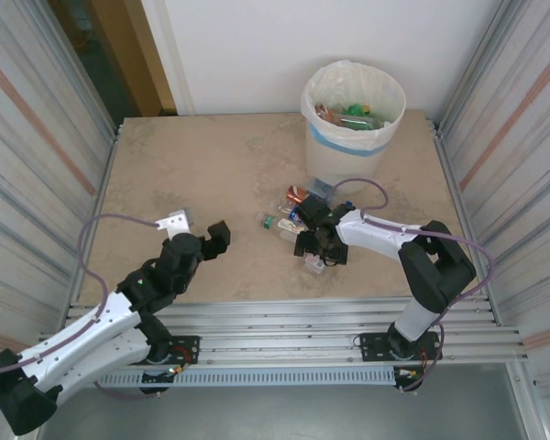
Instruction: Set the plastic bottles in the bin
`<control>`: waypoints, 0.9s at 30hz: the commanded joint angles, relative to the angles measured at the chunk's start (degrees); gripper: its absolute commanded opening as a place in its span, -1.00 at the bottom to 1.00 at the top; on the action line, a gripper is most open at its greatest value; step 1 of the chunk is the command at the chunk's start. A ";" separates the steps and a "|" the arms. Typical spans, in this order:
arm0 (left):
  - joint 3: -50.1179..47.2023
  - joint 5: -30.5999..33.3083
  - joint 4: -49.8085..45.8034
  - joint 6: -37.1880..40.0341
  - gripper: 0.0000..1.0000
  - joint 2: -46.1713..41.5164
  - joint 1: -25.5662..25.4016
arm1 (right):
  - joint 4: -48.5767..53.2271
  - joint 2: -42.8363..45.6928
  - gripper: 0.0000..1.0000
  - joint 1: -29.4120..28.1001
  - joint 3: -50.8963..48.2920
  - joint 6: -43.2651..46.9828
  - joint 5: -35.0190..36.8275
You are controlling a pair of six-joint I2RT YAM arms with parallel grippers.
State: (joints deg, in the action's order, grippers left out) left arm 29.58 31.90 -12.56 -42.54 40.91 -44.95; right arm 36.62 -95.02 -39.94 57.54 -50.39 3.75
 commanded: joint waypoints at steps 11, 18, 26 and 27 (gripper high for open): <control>-0.93 2.84 -1.42 -2.21 0.97 -1.35 0.34 | -1.55 1.23 0.47 5.26 -4.46 4.15 -2.34; -0.88 2.81 -1.90 -2.30 0.97 -1.53 0.38 | -1.34 1.34 0.21 5.27 -4.30 4.36 -2.78; -0.40 3.32 -3.13 -2.32 0.97 -2.05 0.47 | 4.48 7.40 -0.10 5.28 -2.51 5.15 2.58; -0.40 3.30 -3.25 -2.47 0.97 -2.19 0.48 | 5.61 8.42 -0.15 5.34 -2.01 5.35 4.03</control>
State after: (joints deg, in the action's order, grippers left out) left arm 29.23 32.84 -14.15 -43.83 39.99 -44.95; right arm 37.45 -90.61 -34.79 53.76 -46.57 3.38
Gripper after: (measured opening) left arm 0.987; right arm 0.641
